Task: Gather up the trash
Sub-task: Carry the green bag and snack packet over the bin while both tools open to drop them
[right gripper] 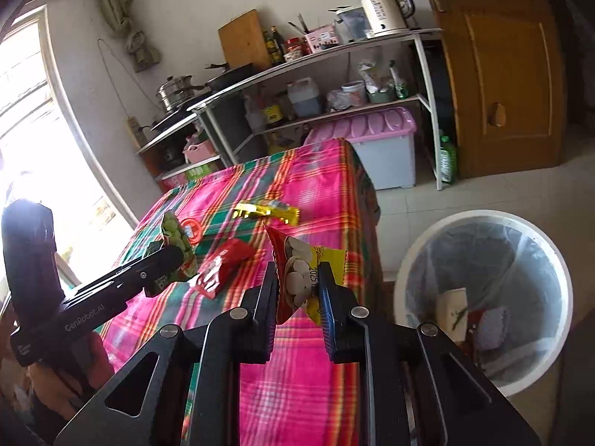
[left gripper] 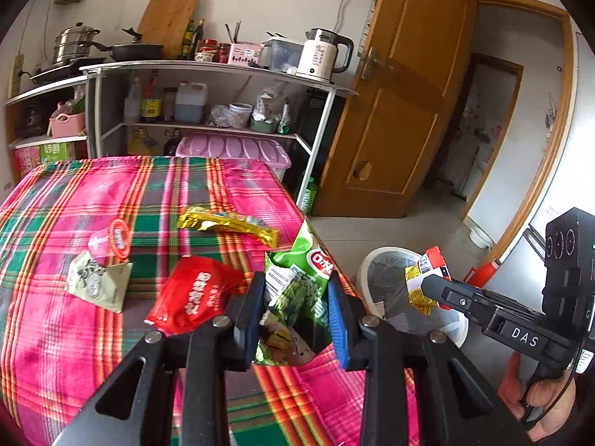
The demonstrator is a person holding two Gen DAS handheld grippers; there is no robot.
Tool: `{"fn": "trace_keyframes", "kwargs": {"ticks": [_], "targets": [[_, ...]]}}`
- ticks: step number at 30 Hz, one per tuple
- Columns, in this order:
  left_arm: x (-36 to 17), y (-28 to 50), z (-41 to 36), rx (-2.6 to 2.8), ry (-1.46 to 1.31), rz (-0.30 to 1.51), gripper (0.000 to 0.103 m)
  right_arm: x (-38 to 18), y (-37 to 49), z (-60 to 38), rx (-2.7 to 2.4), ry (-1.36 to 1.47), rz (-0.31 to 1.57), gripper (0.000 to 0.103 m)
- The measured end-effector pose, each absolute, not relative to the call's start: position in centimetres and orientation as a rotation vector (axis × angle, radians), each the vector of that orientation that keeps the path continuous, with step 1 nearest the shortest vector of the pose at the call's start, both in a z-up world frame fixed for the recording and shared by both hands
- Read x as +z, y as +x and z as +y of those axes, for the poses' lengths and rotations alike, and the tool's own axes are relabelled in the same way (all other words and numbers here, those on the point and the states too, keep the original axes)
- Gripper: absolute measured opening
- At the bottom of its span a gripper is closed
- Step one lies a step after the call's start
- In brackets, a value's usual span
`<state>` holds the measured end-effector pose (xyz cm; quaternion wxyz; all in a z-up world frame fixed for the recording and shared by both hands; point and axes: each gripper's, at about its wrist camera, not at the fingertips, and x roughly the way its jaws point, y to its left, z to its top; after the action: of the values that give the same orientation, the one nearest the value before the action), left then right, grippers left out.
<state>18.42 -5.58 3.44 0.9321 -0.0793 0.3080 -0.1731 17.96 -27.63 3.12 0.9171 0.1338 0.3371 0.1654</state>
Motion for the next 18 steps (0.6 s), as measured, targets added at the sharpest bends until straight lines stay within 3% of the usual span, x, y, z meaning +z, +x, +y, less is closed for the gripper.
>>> {"fn": "trace_keyframes", "kwargs": {"ticks": [18], "targets": [[1.5, 23.0, -17.7, -0.570, -0.088, 0.741, 0.033, 0.2, 17.7, -38.1, 0.073, 0.353, 0.724, 0.021]]}}
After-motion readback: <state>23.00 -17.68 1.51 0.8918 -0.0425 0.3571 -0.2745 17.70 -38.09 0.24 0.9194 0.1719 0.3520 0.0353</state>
